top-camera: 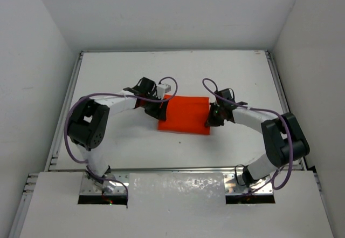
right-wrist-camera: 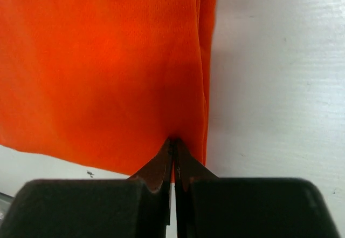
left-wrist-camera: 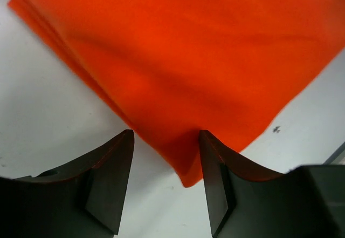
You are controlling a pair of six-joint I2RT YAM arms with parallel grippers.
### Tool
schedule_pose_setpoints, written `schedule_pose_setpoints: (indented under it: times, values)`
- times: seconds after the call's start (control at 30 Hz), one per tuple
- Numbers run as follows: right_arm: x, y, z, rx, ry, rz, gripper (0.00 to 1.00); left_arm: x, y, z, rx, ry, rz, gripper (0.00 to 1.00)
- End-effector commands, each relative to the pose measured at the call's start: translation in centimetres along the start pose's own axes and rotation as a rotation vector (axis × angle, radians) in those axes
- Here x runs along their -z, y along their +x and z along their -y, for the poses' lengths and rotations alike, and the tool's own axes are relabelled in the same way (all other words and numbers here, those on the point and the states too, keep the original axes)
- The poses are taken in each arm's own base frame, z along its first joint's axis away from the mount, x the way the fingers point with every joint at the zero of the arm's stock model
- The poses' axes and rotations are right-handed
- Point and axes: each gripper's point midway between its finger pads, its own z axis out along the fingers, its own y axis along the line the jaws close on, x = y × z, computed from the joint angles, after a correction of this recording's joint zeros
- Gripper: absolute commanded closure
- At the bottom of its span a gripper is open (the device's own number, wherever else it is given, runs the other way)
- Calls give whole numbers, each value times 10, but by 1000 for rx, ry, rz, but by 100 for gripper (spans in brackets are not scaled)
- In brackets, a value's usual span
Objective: Fold and stack the t-shirts
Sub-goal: Smooth out wrinkles on the folded tshirt
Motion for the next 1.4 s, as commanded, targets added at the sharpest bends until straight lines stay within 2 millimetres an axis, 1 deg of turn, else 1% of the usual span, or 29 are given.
schedule_pose_setpoints:
  times: [0.0, 0.07, 0.1, 0.17, 0.23, 0.27, 0.4, 0.5, 0.6, 0.63, 0.73, 0.77, 0.8, 0.83, 0.87, 0.9, 0.93, 0.97, 1.03, 1.07, 1.1, 1.13, 1.17, 1.2, 1.23, 1.27, 1.3, 1.33, 1.37]
  values:
    - [1, -7, 3, -51, 21, 39, 100, 0, -5, -2, 12, 3, 41, 51]
    - [-1, 1, 12, -68, 49, 27, 100, -6, 10, -3, 25, 0, 13, 51]
    - [-3, 1, 14, -76, 51, 24, 100, -10, 22, -5, 32, -5, -7, 51]
    - [-6, 4, 14, -75, 55, 6, 100, -15, 32, -13, 42, -43, -27, 51]
    - [-10, 8, 17, -72, 65, -16, 100, -13, 32, -21, 34, -79, -37, 51]
    - [-10, 8, 17, -70, 66, -18, 100, -12, 27, -22, 29, -85, -30, 51]
    - [-4, 3, 22, -51, 91, -4, 100, -10, 29, -28, 37, -111, -36, 51]
    - [1, -1, 27, -60, 100, 1, 100, 0, 24, -33, 40, -122, -13, 51]
    - [8, -7, 31, -55, 104, 15, 100, 15, 9, -31, 32, -106, 39, 50]
    - [13, -14, 28, -48, 95, 35, 100, 20, 3, -30, 31, -100, 58, 49]
    - [26, -30, 26, -43, 80, 74, 100, 43, -28, -22, 1, -81, 143, 46]
    - [37, -45, 17, -31, 47, 113, 100, 56, -45, -17, -17, -79, 191, 46]
    - [44, -52, 19, -38, 48, 127, 99, 62, -53, -15, -17, -76, 213, 46]
    - [54, -68, 13, -34, 35, 163, 99, 73, -68, -16, -19, -82, 250, 45]
    - [62, -76, 13, -29, 34, 181, 98, 80, -72, -17, -8, -88, 258, 45]
    - [73, -88, 17, -32, 44, 193, 97, 88, -76, -22, 19, -93, 274, 45]
    - [78, -91, 21, -39, 49, 191, 97, 95, -80, -22, 27, -88, 286, 45]
    - [82, -93, 33, -56, 60, 173, 97, 104, -84, -22, 37, -86, 308, 45]
    - [91, -101, 44, -66, 77, 167, 96, 116, -84, -31, 72, -99, 325, 44]
    - [95, -98, 59, -77, 106, 140, 96, 125, -86, -34, 91, -109, 347, 44]
    - [101, -101, 70, -97, 119, 145, 93, 134, -83, -50, 130, -137, 361, 44]
    - [105, -103, 76, -108, 125, 152, 90, 140, -80, -59, 156, -155, 372, 43]
    - [114, -106, 89, -136, 140, 171, 86, 149, -78, -70, 183, -182, 390, 43]
    - [117, -106, 94, -154, 141, 176, 75, 161, -70, -97, 238, -247, 407, 43]
    - [122, -107, 102, -174, 151, 185, 69, 169, -67, -109, 263, -276, 421, 43]
    - [129, -105, 119, -220, 177, 185, 65, 185, -56, -136, 362, -327, 448, 43]
    - [132, -103, 128, -242, 192, 183, 57, 191, -48, -148, 398, -353, 449, 43]
    - [138, -101, 145, -294, 214, 184, 54, 199, -42, -159, 422, -380, 455, 44]
    - [140, -99, 152, -320, 219, 186, 51, 211, -30, -179, 464, -439, 466, 44]
